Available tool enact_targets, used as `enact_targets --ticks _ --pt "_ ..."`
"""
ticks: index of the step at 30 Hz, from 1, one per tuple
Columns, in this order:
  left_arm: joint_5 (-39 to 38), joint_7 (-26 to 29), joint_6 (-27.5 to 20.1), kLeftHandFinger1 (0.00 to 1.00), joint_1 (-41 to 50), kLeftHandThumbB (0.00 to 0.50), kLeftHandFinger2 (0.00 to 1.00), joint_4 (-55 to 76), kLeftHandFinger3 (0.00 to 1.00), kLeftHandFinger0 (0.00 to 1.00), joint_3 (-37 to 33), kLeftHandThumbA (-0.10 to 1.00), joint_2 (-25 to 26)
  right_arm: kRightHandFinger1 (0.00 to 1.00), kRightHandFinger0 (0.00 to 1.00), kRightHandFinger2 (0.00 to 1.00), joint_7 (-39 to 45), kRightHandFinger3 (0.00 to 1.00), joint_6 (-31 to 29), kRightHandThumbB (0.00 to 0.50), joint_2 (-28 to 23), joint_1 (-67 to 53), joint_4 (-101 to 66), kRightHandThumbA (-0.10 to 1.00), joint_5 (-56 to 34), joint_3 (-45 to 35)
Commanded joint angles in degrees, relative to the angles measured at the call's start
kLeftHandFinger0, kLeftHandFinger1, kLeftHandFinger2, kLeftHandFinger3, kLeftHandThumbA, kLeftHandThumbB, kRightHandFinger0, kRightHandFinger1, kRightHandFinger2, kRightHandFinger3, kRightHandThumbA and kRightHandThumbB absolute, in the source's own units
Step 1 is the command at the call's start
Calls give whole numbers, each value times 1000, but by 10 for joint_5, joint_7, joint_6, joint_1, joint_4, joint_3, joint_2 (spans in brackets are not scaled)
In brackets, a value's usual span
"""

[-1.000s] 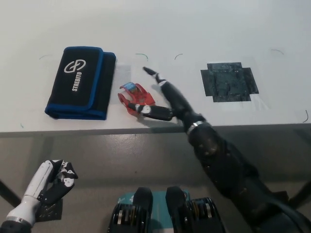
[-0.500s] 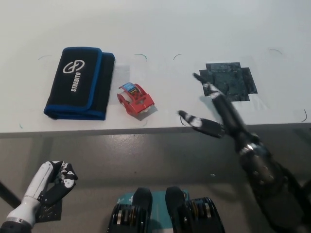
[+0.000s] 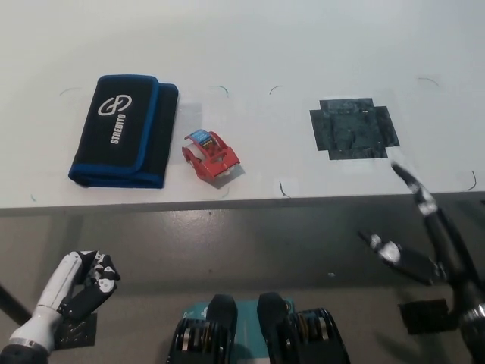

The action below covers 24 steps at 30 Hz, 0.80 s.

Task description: Use the right hand to move the tape on the right hand side to the notebook on the left hand side

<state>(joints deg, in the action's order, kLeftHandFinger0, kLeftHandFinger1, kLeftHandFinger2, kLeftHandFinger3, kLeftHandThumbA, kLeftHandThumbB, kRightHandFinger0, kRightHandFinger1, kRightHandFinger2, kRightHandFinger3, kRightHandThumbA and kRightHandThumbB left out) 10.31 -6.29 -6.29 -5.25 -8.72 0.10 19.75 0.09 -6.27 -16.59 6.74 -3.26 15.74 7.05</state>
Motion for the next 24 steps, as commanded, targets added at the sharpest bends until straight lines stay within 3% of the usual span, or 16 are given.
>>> enact_targets --ticks 1,7,10,17,19,20,21,22,24 --pt "5 -1 -12 177 -15 365 299 4 388 117 2 -100 18 1000 1000 1000 32 1000 -3 500 2 2 13 817 -59 -13" --pt "-1 6 -6 121 -3 372 266 10 398 58 9 -100 14 1000 1000 1000 21 1000 0 465 2 39 58 758 0 0" --pt "-11 8 -5 83 3 380 234 8 381 12 13 -100 4 1000 1000 1000 12 1000 2 489 -14 57 88 764 54 15" --pt "-4 5 -8 56 3 371 208 7 372 0 8 -100 4 1000 1000 1000 17 1000 22 500 -12 55 92 750 74 21" --pt "-1 3 -5 62 2 367 216 10 376 0 7 -100 7 1000 1000 1000 26 1000 23 333 -14 55 89 619 78 27" --pt "-1 3 -6 68 2 363 223 9 377 1 7 -100 7 1000 1000 1000 27 1000 24 289 -15 54 87 564 78 27" --pt "-2 3 -6 77 2 370 232 9 377 7 8 -100 7 1000 1000 1000 30 1000 28 232 -14 53 85 435 77 27" --pt "-3 2 -6 80 3 371 231 9 377 10 8 -100 7 1000 1000 1000 32 1000 30 201 -13 51 83 332 75 26" --pt "-4 2 -8 79 3 372 230 7 376 9 7 -100 7 1000 1000 1000 33 1000 31 182 -13 51 82 260 75 26"
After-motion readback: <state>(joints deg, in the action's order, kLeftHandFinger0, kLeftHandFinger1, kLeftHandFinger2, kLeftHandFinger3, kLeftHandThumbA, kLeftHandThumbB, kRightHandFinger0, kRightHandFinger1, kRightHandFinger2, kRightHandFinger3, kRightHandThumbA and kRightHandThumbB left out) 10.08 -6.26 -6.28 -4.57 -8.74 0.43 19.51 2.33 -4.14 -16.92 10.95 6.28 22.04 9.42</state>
